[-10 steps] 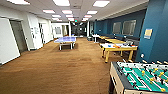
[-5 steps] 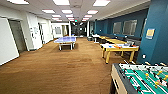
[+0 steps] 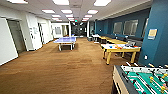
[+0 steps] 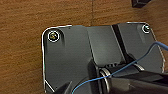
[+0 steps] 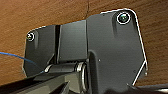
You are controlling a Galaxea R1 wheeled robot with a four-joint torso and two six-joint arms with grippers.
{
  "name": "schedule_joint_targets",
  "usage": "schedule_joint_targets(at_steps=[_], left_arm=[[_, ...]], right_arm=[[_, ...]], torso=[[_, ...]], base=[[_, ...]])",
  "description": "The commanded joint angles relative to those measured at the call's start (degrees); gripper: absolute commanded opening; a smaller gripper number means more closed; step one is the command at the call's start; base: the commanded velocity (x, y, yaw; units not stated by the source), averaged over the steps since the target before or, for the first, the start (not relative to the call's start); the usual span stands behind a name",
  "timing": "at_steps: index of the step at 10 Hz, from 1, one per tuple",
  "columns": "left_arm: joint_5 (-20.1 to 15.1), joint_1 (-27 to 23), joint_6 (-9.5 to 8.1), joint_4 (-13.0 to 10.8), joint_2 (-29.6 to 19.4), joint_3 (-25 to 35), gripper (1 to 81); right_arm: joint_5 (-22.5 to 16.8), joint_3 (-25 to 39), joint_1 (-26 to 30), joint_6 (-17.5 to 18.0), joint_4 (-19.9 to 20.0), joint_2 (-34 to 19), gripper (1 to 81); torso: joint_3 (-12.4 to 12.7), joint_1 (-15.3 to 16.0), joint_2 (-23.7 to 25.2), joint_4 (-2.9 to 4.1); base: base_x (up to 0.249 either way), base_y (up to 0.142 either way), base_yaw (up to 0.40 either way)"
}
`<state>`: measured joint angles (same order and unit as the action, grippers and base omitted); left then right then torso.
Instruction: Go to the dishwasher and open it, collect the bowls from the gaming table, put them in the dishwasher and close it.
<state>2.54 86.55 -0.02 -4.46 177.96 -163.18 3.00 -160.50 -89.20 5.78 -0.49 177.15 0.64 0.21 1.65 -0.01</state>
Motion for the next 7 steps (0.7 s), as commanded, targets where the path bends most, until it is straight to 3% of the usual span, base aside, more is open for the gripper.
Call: schedule_joint_targets(at_steps=[1,7], left_arm=[[-2.71,-3.45,0.11,0.07,0.21,-0.03,81.1],[-2.71,-3.36,0.11,0.16,0.21,-0.03,81.1]], right_arm=[[-2.74,0.2,3.19,-0.15,-0.39,0.16,81.1],[-2.56,0.2,3.18,-0.15,-0.39,0.33,81.1]], torso=[[0.0,0.0,0.0,0.0],[-0.05,0.09,-0.07,0.0]], base=[[0.154,0.0,0.0],[0.153,0.0,0.0]])
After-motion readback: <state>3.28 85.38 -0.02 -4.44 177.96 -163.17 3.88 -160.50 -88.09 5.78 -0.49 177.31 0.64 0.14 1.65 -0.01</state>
